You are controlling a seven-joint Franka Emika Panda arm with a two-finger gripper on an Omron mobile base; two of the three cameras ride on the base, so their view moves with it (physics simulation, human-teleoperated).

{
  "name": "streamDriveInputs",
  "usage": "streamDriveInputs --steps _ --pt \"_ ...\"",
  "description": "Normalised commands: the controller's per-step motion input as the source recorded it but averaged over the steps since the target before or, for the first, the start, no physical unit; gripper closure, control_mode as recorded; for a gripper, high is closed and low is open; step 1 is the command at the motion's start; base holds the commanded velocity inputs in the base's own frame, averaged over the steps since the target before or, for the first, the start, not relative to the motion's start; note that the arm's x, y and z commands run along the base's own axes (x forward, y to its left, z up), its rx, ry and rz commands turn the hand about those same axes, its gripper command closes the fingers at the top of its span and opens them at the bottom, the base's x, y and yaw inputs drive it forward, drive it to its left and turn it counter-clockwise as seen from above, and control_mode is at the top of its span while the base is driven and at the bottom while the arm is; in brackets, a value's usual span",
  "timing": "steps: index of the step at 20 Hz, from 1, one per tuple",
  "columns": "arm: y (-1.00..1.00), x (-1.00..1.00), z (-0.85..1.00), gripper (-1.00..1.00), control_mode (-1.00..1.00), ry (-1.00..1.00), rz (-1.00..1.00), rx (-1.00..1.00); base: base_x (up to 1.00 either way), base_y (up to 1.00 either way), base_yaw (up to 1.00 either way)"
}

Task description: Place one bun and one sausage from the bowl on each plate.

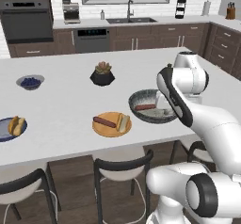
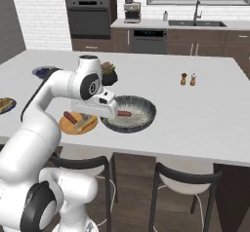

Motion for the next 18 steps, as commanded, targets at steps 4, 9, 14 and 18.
streamDriveInputs --steps 4,9,14,18 --pt "0.00 0.00 0.00 -1.00 1.00 0.00 0.00 0.00 0.36 -0.35 0.00" --pt "0.00 0.00 0.00 -1.00 1.00 0.00 0.00 0.00 0.39 -0.23 0.00" --pt "0.00 0.00 0.00 -1.00 1.00 0.00 0.00 0.00 0.38 -0.25 0.00" --pt "0.00 0.00 0.00 -1.00 1.00 0.00 0.00 0.00 0.48 -0.23 0.00"
